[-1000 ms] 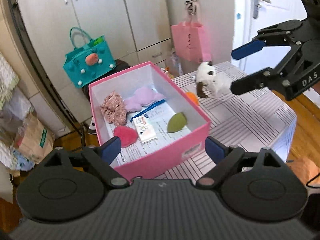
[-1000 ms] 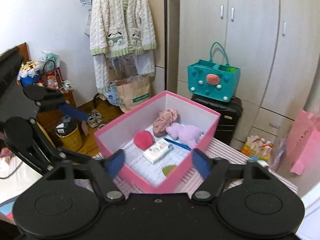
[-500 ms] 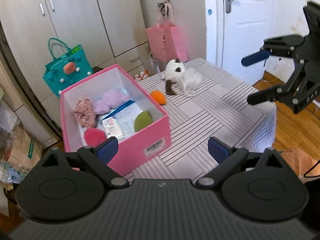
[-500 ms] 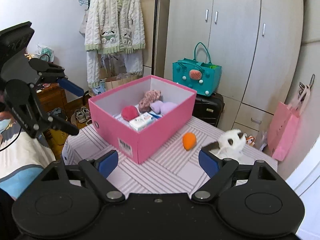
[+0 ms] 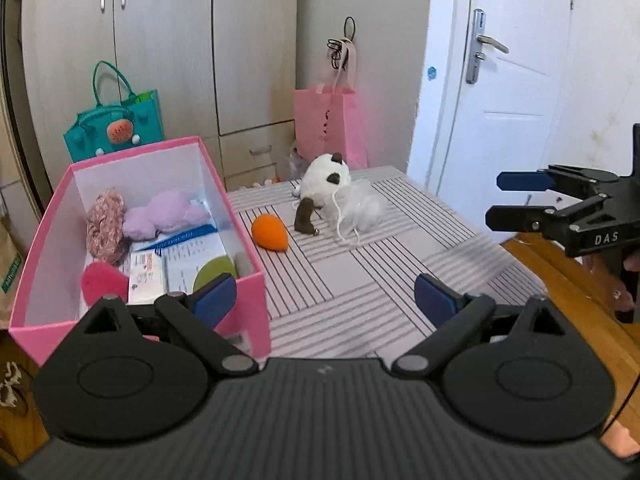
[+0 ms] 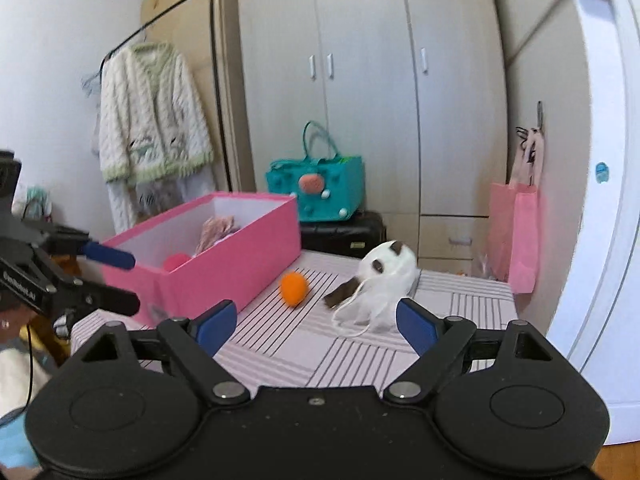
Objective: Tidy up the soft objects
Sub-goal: 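Withdraw both tools from the box toward the orange sponge and bath puff, then close the left tool on the orange sponge while the right tool grasps the white bath puff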
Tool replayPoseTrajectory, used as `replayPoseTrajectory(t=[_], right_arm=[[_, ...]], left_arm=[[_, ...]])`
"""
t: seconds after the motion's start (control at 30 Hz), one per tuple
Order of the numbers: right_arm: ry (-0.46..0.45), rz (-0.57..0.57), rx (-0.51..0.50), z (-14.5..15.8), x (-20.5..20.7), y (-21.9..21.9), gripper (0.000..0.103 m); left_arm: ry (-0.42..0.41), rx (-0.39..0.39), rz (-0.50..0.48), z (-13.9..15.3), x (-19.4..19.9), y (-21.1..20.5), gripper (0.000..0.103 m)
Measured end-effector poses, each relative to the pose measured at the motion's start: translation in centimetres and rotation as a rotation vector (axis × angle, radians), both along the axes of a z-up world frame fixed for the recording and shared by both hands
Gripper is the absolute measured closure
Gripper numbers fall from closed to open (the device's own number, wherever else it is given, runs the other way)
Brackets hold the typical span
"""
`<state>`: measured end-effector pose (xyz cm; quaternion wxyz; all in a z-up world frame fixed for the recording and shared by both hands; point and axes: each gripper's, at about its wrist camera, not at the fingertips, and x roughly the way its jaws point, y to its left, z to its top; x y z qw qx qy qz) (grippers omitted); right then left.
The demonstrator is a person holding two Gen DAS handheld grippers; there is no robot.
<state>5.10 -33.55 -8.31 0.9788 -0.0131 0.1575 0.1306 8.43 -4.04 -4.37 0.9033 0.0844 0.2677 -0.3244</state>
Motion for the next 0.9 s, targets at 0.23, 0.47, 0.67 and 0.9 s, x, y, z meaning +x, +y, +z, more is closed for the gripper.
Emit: replayPoseTrajectory(t=[0.23,0.47,0.67,0.9], right_arm=[[0.038,-0.051,0.049,-1.4,3.2,-2.5,0.013],[0.047,0.008,0.022,-2.2,5.1,-2.2,0.013],[0.073,0.001,-0.077,-2.9,7.9,-1.7,0.013],[0.12,-0.027,-0.118,-4.8,13.0,-3.8,0.013]], left_arm=[[-0.058,-0.02,0.017,-0.4,-0.3,-3.5,0.008],[-0.096,-0.027,0.081,-1.6,1.4,-6.9,0.009],[-0.185,0.02,0.144,-2.5,3.1,-10.0,0.01],[-0.123,0.062,0.193,-3.4,7.4,-12.4,0.02]])
